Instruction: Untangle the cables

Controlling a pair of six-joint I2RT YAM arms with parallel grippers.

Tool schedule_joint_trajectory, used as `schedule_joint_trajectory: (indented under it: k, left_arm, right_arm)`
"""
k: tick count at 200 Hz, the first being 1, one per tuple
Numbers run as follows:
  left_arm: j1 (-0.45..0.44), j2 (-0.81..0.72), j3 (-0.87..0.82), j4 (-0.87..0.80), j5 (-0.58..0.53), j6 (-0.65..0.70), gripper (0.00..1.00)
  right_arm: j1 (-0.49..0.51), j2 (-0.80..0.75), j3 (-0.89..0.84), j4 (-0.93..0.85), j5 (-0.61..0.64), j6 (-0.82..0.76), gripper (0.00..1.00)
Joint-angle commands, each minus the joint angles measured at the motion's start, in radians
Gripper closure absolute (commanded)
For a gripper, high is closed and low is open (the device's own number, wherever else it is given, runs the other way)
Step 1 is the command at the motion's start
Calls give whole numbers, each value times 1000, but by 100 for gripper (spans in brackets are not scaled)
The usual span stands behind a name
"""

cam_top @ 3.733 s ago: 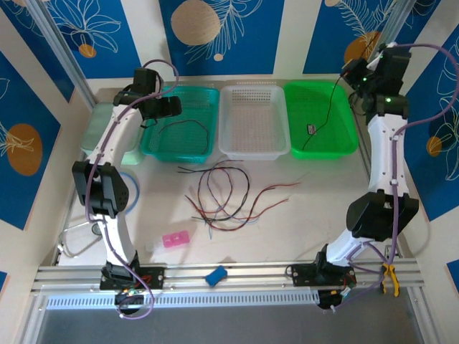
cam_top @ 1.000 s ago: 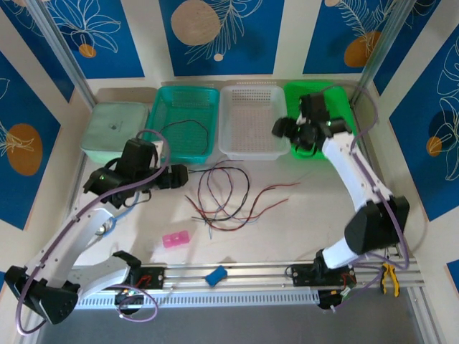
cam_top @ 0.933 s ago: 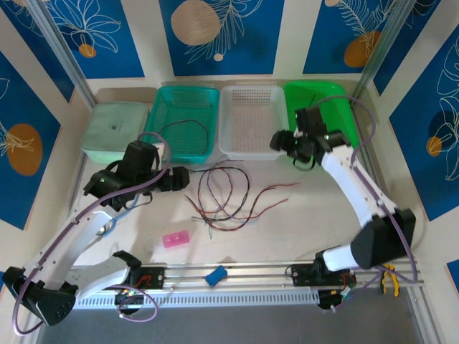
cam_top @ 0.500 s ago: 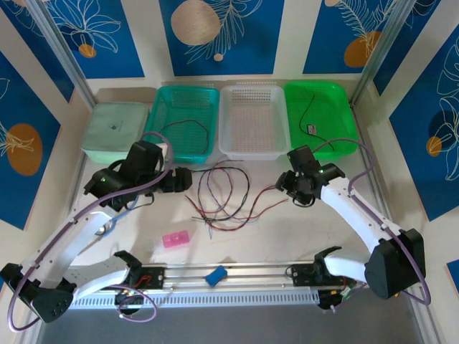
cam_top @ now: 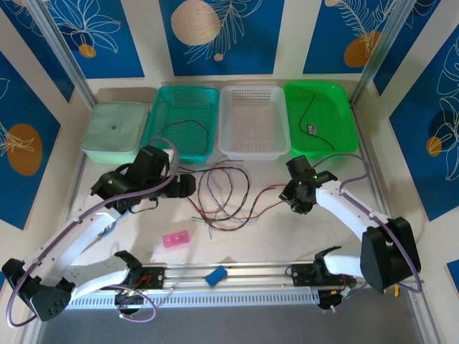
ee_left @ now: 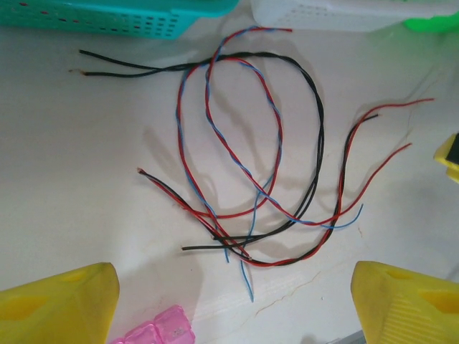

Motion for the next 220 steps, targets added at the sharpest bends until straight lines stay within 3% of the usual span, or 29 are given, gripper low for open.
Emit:
schedule_joint_trajectory:
  k: [1, 73, 178, 220]
  left_arm:
    - [-28, 18, -12, 43, 6, -24, 16]
    - [-65, 90, 39, 48, -4, -28, 18]
    - [-96, 172, 87, 57, -9, -28, 17]
    - [-100, 188, 89, 58, -5, -16, 17]
  right_arm:
    - [-10, 37, -4, 54, 2, 30, 58]
    - [-40, 211, 12, 154, -33, 43, 71]
    - [-37, 233, 67, 170, -117, 26, 73]
    - [-35, 238, 102, 144, -91, 27, 72]
